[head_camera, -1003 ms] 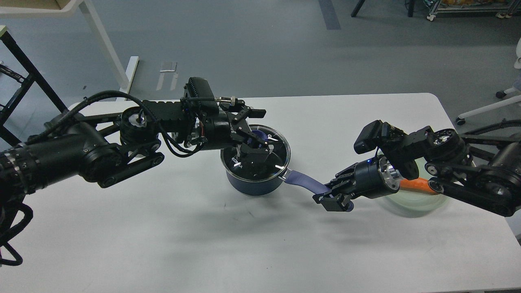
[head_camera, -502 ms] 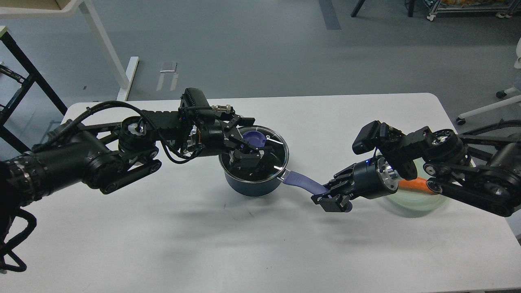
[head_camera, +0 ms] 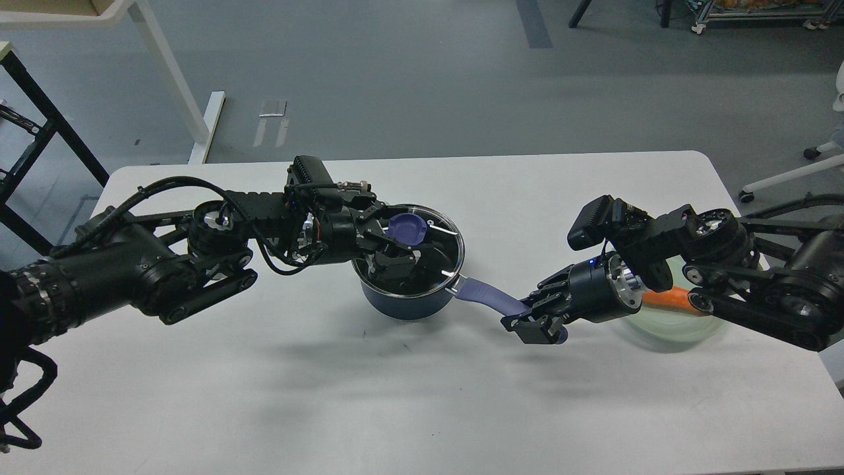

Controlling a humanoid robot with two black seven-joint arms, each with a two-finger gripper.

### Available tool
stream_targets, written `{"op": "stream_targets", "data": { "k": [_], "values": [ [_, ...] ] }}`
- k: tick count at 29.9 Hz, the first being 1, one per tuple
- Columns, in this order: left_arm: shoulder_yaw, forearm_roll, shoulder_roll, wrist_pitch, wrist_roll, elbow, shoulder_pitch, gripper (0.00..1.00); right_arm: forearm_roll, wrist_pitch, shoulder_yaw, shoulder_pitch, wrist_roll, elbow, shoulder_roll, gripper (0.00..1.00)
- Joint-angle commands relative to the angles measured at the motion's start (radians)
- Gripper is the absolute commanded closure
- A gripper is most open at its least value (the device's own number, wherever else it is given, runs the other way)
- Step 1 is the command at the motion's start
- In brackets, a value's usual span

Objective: Open pot lid
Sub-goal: 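Lift the glass lid off the pan with the left gripper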

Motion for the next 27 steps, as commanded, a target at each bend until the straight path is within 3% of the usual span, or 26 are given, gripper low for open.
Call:
{"op": "stream_targets", "data": {
  "k": [1,3,7,11,19,22,27],
  "values": [
    [-0.002,-0.014,0.002,0.001,0.0,-0.004,-0.003,0.63,0.0,-0.001,0.0,0.0,0.0,0.0,0.0,0.72],
    [-0.002,-0.018,0.01,0.001,0.0,-0.011,-0.004,0.67,0.0,-0.001,0.0,0.0,0.0,0.0,0.0,0.72],
    [-0.008,-0.026,0.03,0.004,0.0,-0.037,-0.016,0.67,0.0,-0.001,0.002,0.0,0.0,0.0,-0.005,0.72],
    [-0.005,-0.032,0.128,0.004,0.0,-0.12,-0.061,0.67,0.0,-0.001,0.002,0.0,0.0,0.003,-0.011,0.72],
    [-0.002,-0.031,0.352,0.019,0.0,-0.174,-0.064,0.66,0.0,-0.001,0.002,0.0,0.0,0.003,-0.009,0.72],
    [0.043,-0.026,0.453,0.089,0.0,-0.175,-0.029,0.66,0.0,-0.001,0.002,0.0,0.0,0.003,-0.009,0.72],
    [0.193,-0.024,0.577,0.286,0.0,-0.174,0.031,0.66,0.0,-0.001,0.002,0.0,0.0,0.003,-0.011,0.72]
  ]
}}
